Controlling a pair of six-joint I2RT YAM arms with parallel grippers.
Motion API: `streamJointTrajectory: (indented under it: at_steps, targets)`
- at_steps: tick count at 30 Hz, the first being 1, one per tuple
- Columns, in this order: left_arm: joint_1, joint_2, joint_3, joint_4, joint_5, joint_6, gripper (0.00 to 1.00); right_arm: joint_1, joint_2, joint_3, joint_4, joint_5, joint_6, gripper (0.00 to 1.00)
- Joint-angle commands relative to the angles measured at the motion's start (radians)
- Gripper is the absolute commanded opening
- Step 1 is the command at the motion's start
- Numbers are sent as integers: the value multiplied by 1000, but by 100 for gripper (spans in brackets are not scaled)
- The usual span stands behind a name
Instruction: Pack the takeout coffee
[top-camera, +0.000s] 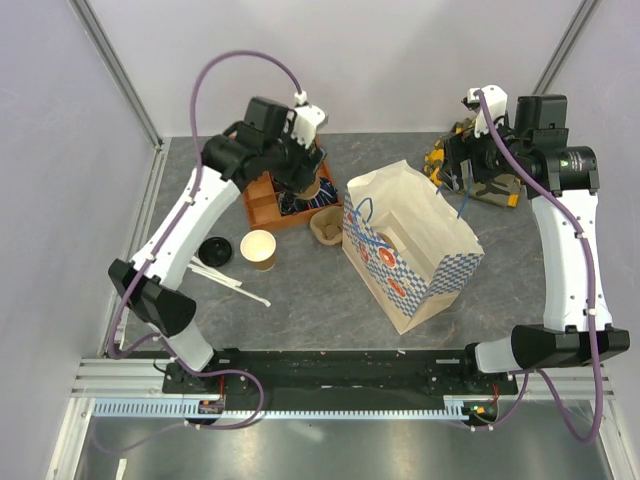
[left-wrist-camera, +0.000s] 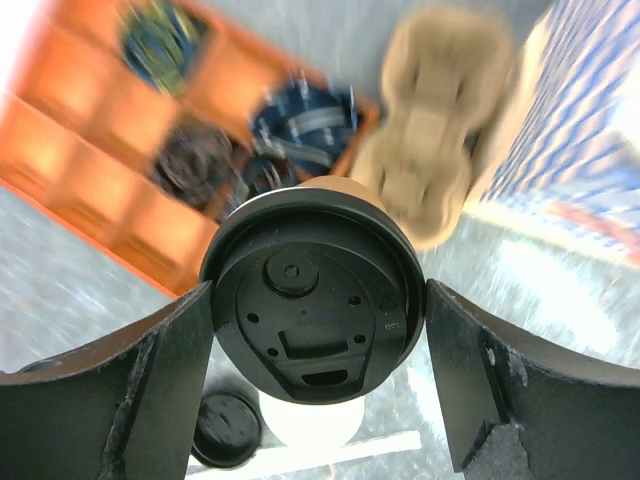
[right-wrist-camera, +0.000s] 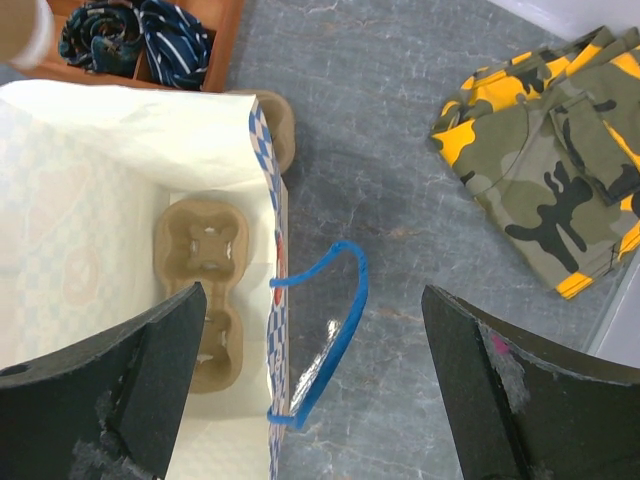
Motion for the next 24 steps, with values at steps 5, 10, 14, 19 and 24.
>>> streamJointTrajectory:
  at_steps: [5,10,14,19,24]
  targets:
    - [-4,102,484,-177,107,30,61,-19,-39,-73,-75,-77,-19,96]
    - [-73,111,599,-205,166,104,61,-19,-12,-113,-90,-146,-38,70]
    - [-103,105,601,-197,216,110,60,-19,2,-165,-93,-180,-70,61]
    - [-126,108,601,-184,310,101,59,-19,7,-214,-95,-226,-101,44]
    - [-156,91,567,-199,353,109,59,-16,11,-254,-103,-307,-121,17]
